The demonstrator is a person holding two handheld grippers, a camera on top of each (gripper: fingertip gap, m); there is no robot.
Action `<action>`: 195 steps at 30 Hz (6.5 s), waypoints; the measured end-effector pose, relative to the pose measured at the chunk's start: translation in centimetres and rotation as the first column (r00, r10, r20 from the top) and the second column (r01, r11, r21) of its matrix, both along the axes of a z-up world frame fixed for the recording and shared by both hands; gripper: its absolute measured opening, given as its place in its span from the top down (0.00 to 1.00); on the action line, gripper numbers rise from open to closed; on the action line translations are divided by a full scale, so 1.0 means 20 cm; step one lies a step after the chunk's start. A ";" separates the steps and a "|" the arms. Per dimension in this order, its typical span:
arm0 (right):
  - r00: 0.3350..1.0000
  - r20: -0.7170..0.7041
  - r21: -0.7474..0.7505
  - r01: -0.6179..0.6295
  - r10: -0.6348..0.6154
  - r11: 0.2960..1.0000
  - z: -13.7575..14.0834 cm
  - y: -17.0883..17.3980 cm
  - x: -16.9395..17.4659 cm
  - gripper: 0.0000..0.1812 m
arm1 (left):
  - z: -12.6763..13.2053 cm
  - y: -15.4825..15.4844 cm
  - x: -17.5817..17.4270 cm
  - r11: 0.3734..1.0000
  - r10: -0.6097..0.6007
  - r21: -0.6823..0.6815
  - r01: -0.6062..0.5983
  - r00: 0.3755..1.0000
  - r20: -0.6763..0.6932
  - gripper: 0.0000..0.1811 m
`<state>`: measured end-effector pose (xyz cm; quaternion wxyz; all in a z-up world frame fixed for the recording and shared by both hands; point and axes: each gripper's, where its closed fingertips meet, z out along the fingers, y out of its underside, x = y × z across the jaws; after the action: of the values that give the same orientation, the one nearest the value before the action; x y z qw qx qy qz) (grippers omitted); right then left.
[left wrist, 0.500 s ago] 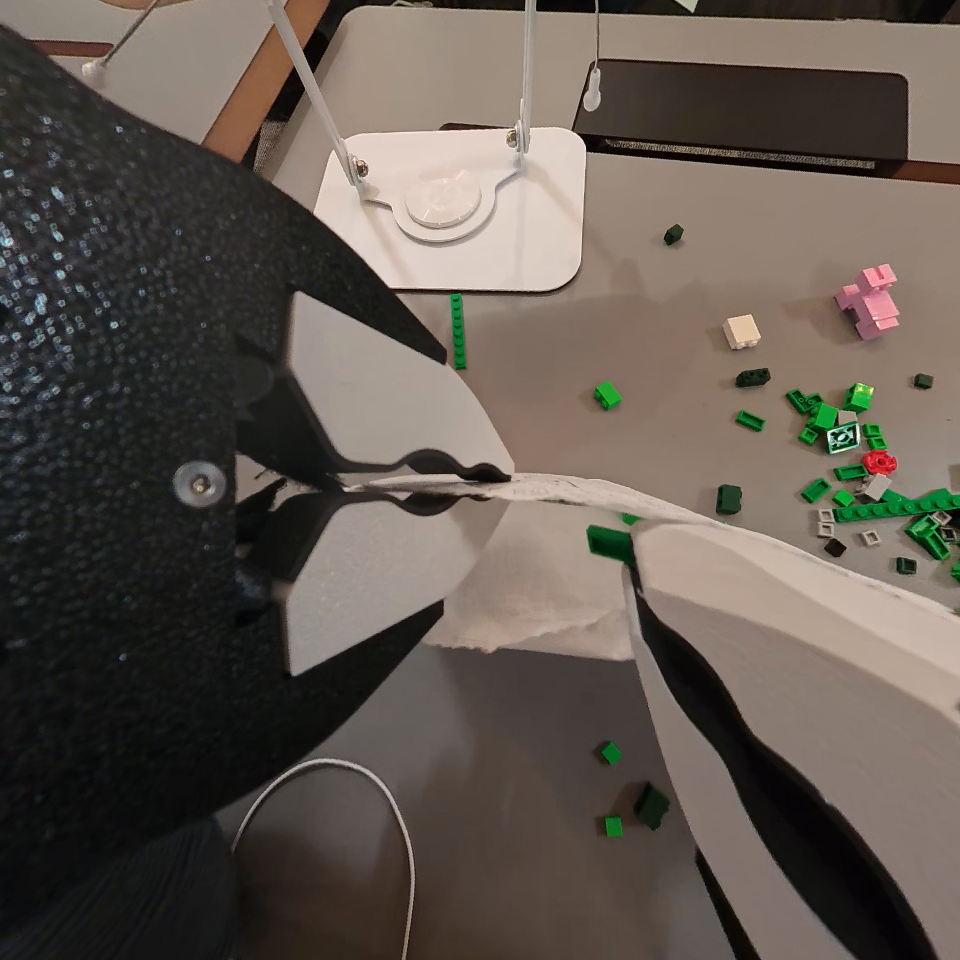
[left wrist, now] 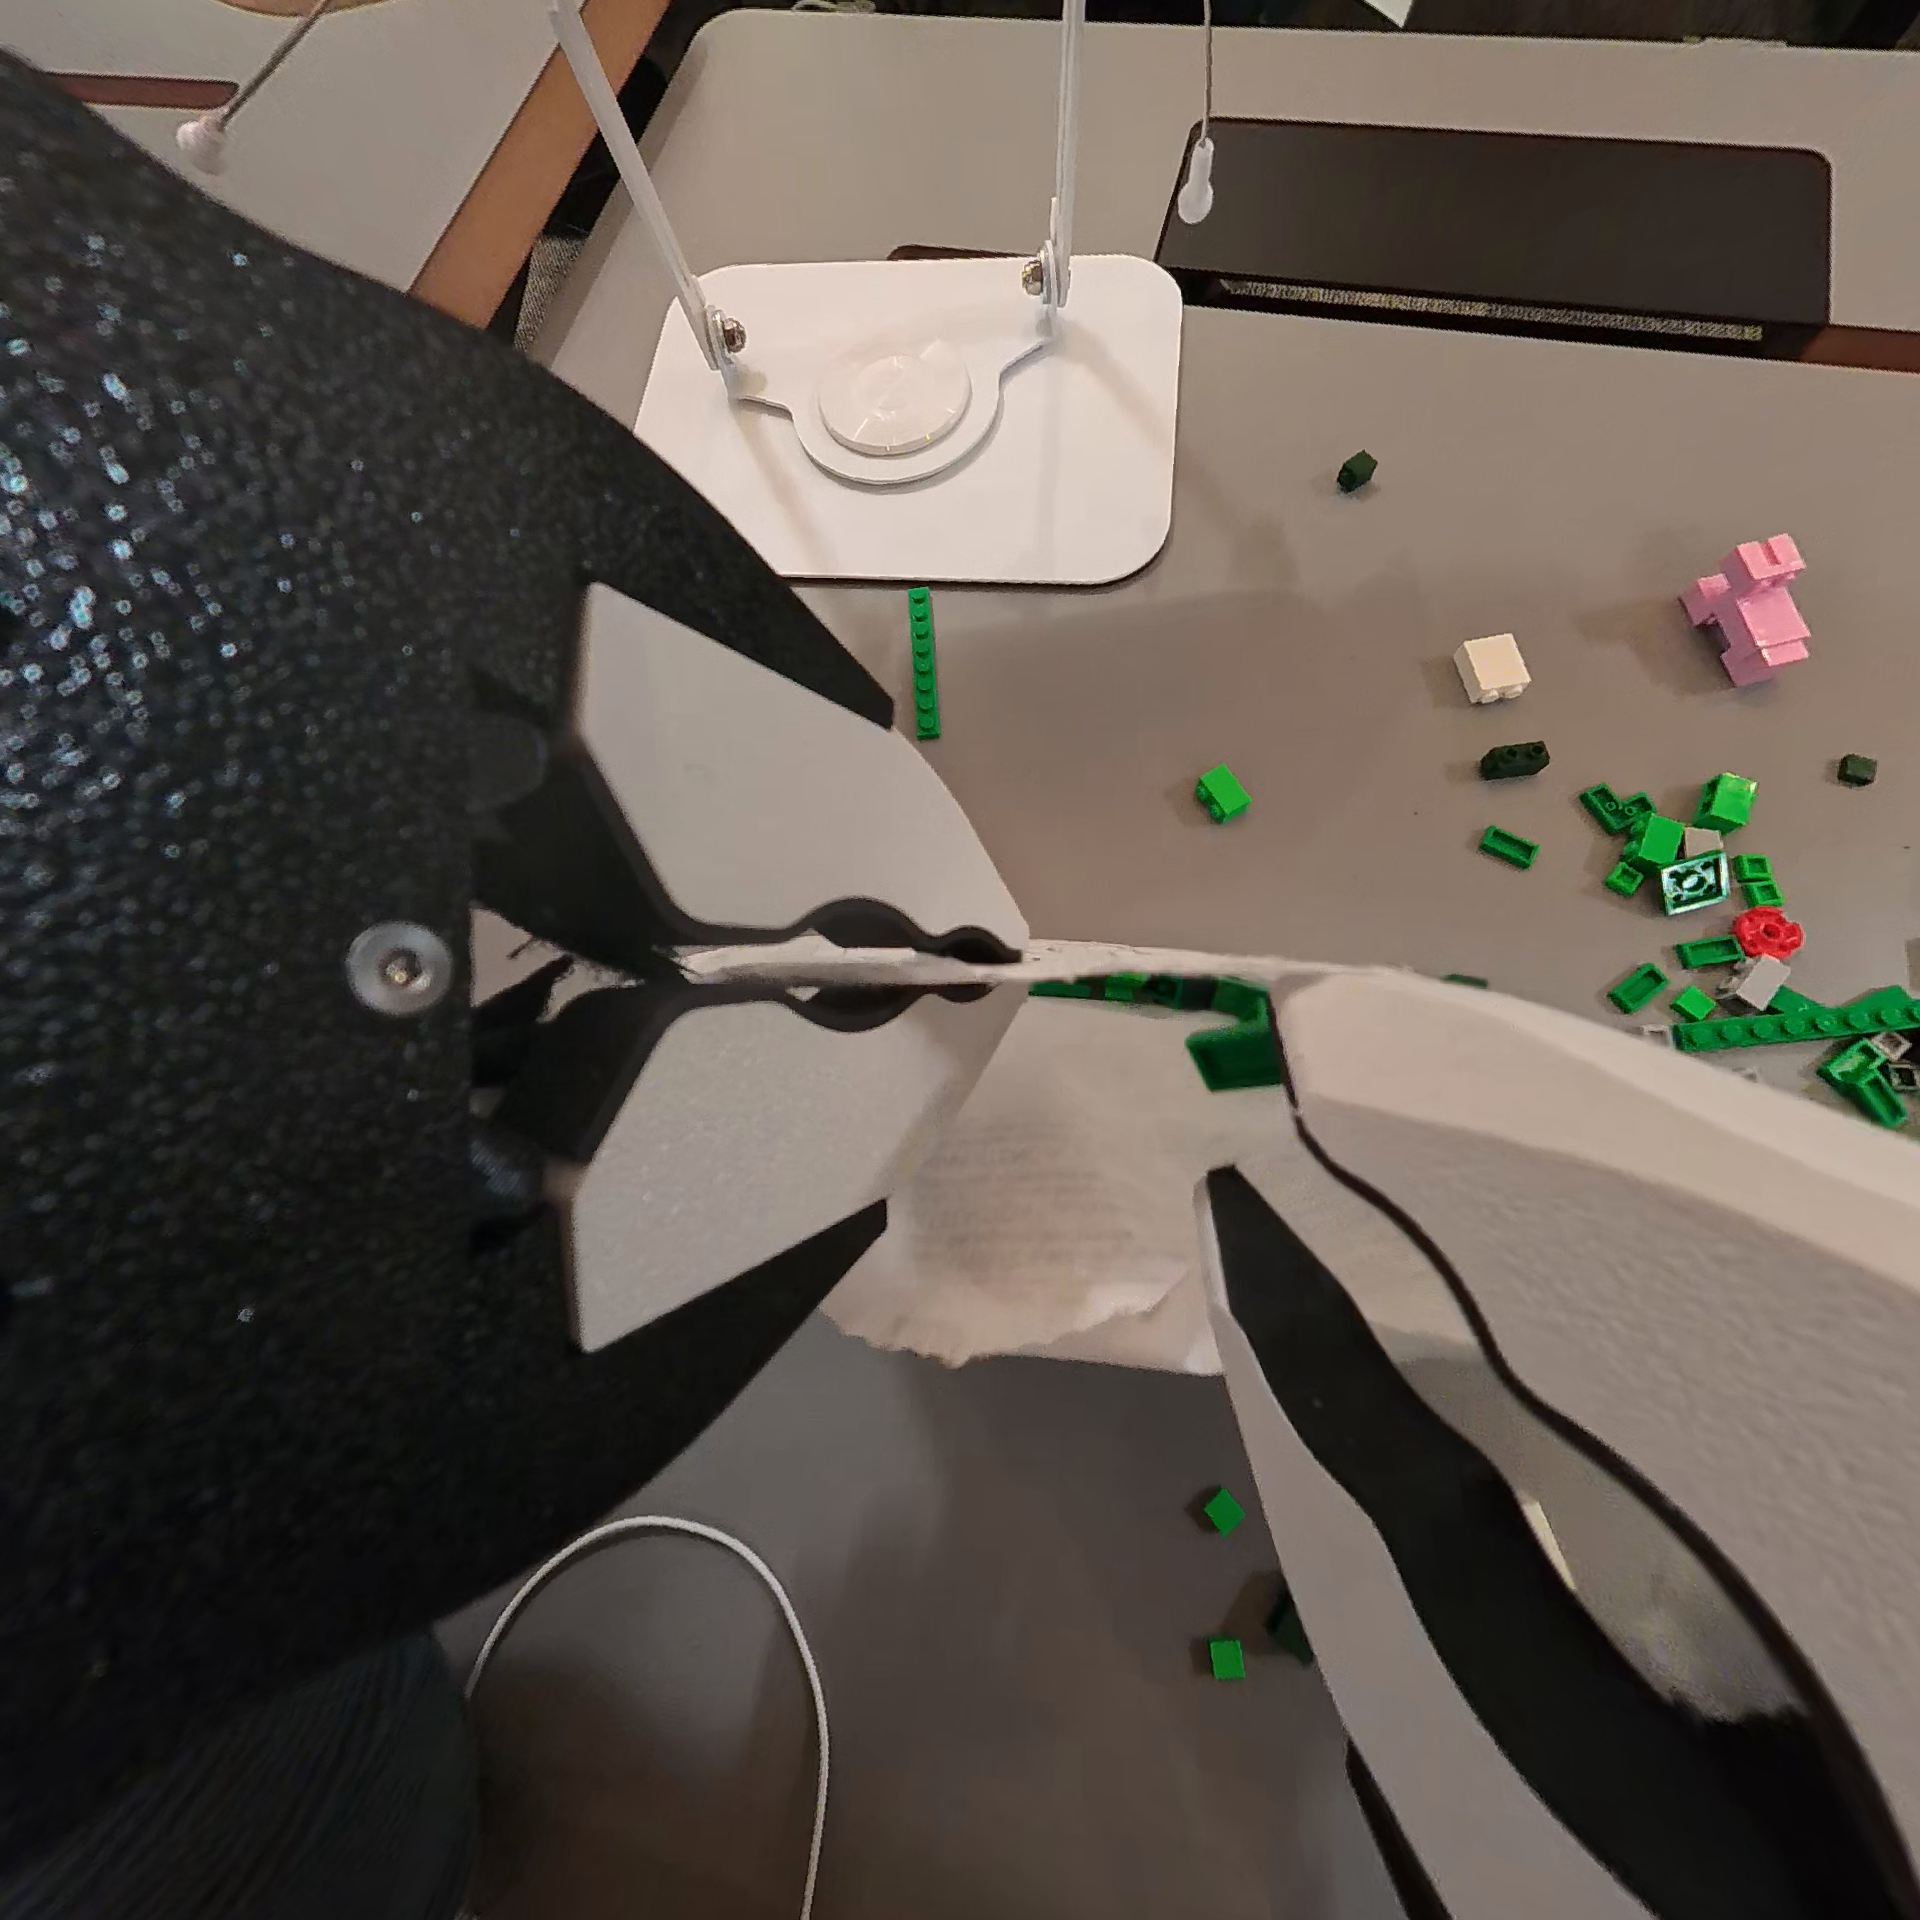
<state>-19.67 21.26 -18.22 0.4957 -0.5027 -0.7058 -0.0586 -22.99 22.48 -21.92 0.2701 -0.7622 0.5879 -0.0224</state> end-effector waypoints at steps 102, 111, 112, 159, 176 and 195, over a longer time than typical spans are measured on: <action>0.996 -0.062 -0.604 -0.084 0.058 0.792 -0.56 -0.22 0.09 0.87 | 0.00 0.06 -0.14 0.993 0.118 0.029 -0.117 0.993 -0.030 1.00; 0.997 0.018 -0.754 0.063 -0.075 0.654 -0.74 -0.21 -0.01 0.83 | 0.01 0.05 -0.14 0.993 0.114 0.029 -0.113 0.993 -0.022 1.00; 0.996 0.022 -0.747 0.073 -0.085 0.661 -0.74 -0.21 -0.01 0.83 | 0.01 0.05 -0.14 0.993 0.116 0.027 -0.115 0.993 -0.021 1.00; 0.978 -0.087 -0.752 0.061 -0.191 0.657 -0.74 0.05 -0.20 0.85 | 0.04 0.09 -0.24 0.981 0.185 0.065 -0.184 0.983 -0.009 1.00; 0.987 -0.067 -0.766 0.043 -0.146 0.642 -0.75 0.04 -0.20 0.92 | 0.03 0.09 -0.28 0.976 0.210 0.055 -0.209 0.978 -0.005 1.00; 0.893 -0.433 -0.321 -0.025 -0.123 0.947 0.15 0.04 -0.11 0.91 | 0.03 0.01 -0.13 0.995 0.094 0.022 -0.094 0.996 0.002 1.00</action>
<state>-21.80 22.06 -15.13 0.5557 -0.5936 -0.5596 0.1604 -25.49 22.73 -21.23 0.2796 -0.7860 0.5514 -0.0033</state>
